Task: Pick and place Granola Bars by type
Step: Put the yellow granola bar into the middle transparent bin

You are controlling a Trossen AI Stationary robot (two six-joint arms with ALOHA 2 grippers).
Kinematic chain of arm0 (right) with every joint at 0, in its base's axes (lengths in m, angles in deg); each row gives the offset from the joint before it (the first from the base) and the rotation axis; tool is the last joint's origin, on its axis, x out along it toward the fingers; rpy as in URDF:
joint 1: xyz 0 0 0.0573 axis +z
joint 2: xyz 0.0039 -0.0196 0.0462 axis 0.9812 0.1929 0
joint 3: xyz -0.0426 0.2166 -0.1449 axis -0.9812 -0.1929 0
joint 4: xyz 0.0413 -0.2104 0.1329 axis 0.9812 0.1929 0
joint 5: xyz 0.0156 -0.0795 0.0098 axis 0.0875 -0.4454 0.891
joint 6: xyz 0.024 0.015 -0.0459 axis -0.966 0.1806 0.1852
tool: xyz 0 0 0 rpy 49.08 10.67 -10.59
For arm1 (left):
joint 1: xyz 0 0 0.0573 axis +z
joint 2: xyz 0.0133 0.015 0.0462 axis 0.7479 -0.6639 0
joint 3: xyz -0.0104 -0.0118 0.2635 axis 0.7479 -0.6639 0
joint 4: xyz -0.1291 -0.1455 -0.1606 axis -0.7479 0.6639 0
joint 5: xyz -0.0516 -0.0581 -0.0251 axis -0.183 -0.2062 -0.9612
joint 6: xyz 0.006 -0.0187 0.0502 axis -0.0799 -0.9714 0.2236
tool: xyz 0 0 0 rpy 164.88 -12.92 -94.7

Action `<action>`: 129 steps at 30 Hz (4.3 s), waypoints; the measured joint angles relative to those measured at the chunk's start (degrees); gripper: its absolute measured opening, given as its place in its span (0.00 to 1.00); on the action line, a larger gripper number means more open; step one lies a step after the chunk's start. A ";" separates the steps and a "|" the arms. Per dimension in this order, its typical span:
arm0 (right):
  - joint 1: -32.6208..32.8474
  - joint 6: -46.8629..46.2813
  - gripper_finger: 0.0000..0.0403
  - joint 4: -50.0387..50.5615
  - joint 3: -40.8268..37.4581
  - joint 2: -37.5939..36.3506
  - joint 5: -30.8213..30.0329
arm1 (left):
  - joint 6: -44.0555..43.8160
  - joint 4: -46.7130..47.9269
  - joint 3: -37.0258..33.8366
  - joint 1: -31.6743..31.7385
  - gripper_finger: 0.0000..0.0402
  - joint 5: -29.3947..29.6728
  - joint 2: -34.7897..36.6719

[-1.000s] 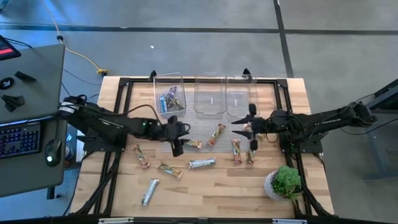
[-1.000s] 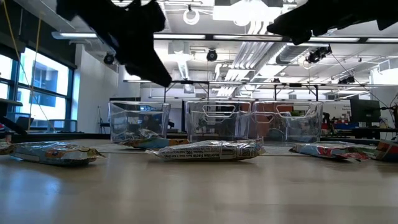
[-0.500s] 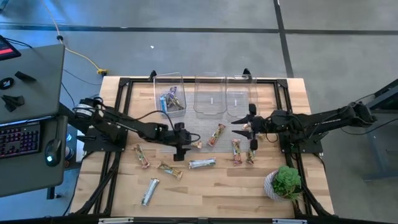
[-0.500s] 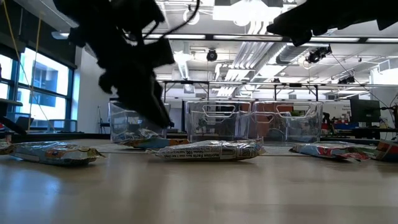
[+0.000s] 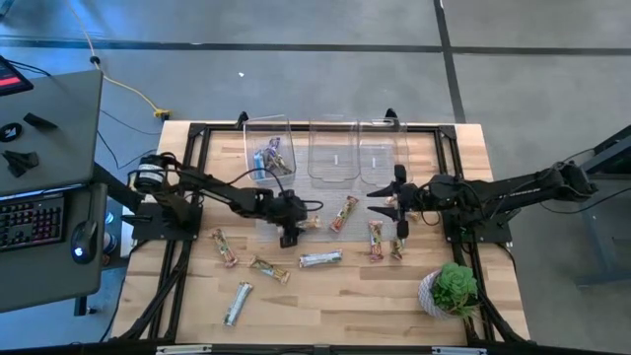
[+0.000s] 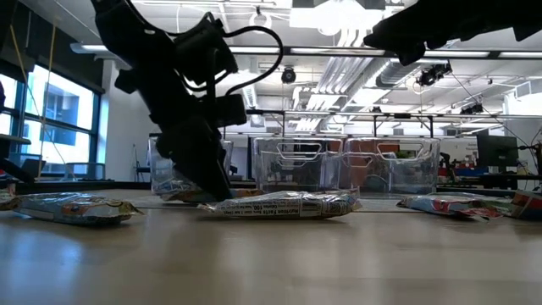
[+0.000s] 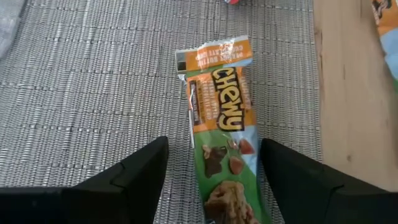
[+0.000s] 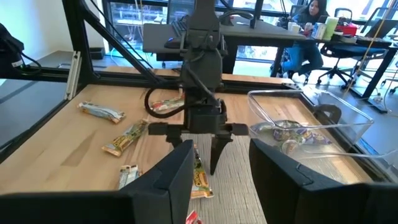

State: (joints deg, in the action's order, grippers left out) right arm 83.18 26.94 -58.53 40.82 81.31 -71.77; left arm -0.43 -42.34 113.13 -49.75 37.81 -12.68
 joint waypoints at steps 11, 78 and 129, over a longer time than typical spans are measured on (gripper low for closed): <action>0.00 0.11 0.35 0.07 0.00 0.00 0.00 | -1.80 0.25 0.15 -0.02 0.40 -0.35 0.11; -0.02 3.61 0.35 3.17 0.00 0.02 0.00 | 16.74 14.54 41.21 25.58 0.61 -0.17 -5.27; -0.02 -2.38 0.35 3.41 0.00 0.00 0.02 | -46.18 65.76 23.01 -20.85 0.61 7.07 11.03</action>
State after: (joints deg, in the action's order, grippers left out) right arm 83.15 24.56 -55.12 40.82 81.31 -71.75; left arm -46.61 23.43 136.14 -70.61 44.87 -1.65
